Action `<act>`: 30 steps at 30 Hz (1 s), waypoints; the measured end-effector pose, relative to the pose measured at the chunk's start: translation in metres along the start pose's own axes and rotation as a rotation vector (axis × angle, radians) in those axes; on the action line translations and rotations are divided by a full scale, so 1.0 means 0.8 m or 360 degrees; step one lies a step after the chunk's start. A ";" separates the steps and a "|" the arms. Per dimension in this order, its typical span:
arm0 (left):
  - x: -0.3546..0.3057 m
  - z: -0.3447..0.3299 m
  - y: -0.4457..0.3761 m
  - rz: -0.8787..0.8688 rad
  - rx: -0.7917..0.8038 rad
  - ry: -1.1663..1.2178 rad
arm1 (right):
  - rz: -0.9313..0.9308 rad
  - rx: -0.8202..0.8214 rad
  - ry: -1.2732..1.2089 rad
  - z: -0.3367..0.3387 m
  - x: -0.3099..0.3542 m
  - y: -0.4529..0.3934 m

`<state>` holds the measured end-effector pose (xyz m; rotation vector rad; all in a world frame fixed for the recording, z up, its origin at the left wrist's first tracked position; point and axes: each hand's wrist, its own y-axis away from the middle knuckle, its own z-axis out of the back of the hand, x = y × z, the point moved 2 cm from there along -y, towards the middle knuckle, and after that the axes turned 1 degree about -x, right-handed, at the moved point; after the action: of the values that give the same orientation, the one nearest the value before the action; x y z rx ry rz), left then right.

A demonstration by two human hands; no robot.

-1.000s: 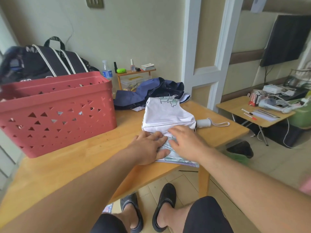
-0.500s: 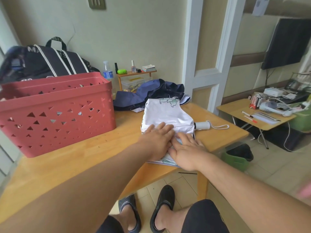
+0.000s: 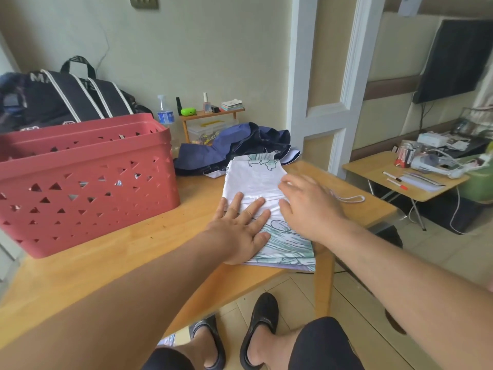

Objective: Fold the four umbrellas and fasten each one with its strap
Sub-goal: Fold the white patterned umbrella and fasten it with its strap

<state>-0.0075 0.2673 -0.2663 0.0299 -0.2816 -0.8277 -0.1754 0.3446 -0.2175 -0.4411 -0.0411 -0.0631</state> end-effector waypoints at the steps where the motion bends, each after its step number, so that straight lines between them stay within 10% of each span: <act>1: 0.000 0.000 0.000 -0.0005 -0.0003 0.0024 | 0.0012 0.0142 -0.0064 -0.012 0.000 0.000; 4: 0.006 -0.010 0.002 -0.0049 -0.0085 0.0218 | -0.0120 0.0635 -0.0031 -0.053 -0.014 0.013; 10: 0.046 -0.008 0.008 -0.0239 -0.0574 0.0678 | -0.0148 0.0661 0.0045 -0.068 -0.021 0.018; 14: 0.085 0.028 -0.023 0.0195 -0.1034 0.1056 | -0.0142 0.0636 -0.0002 -0.072 -0.021 0.016; 20: 0.112 0.068 -0.093 0.0818 -0.0936 0.1634 | -0.0131 0.0587 -0.0050 -0.073 -0.023 0.018; 30: 0.104 0.078 -0.107 0.0904 -0.0837 0.1716 | -0.0141 0.0596 -0.0044 -0.074 -0.023 0.020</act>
<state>-0.0319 0.1535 -0.1986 -0.0935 0.9131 -0.2135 -0.1914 0.3347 -0.2784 -0.0659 -0.0976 -0.1338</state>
